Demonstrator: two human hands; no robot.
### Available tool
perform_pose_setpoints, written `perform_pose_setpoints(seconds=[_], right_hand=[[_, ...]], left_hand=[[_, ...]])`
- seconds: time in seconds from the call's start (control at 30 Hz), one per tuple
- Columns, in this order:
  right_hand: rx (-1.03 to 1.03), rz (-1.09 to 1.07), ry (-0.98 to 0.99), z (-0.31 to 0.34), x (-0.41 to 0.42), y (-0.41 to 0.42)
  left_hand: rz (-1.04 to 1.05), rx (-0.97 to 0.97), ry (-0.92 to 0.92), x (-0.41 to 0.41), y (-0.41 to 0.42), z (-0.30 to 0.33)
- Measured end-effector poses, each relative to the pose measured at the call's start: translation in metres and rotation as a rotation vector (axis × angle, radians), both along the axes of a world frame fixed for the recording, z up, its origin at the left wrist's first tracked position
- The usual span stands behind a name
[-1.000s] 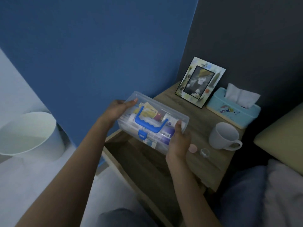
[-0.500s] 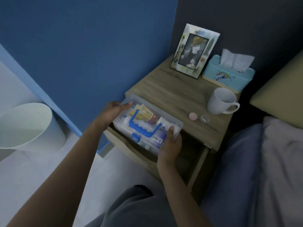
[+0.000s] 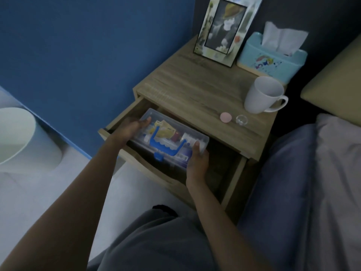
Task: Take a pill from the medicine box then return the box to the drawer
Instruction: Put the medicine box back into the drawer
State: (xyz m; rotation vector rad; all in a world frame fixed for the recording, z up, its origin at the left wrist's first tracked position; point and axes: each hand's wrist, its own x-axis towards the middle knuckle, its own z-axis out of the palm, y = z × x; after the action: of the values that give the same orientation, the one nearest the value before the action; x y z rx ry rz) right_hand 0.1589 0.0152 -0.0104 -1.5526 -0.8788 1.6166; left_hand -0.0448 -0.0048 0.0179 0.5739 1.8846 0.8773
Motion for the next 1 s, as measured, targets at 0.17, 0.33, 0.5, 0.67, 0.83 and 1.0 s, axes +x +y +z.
perform_pose_setpoints(seconds=[0.17, 0.33, 0.5, 0.67, 0.83, 1.0], right_hand=[[-0.031, -0.002, -0.022, -0.021, -0.004, 0.009], [-0.077, 0.026, -0.052, -0.031, -0.005, 0.013], [-0.167, 0.071, -0.069, -0.037, -0.006, 0.013], [-0.156, 0.096, -0.093, -0.04, -0.004, 0.016], [-0.146, 0.125, -0.109, -0.033, -0.004, 0.016], [0.182, 0.297, -0.242, 0.01, 0.023, 0.004]], left_hand=[[-0.034, -0.049, 0.037, -0.003, 0.017, -0.007], [-0.071, -0.058, 0.046, -0.007, 0.025, -0.02], [-0.065, -0.117, 0.032, -0.01, 0.024, -0.03], [-0.079, -0.125, 0.042, -0.01, 0.024, -0.033], [-0.096, -0.087, 0.043, -0.013, 0.023, -0.039], [0.037, 0.149, 0.205, 0.001, 0.016, -0.035]])
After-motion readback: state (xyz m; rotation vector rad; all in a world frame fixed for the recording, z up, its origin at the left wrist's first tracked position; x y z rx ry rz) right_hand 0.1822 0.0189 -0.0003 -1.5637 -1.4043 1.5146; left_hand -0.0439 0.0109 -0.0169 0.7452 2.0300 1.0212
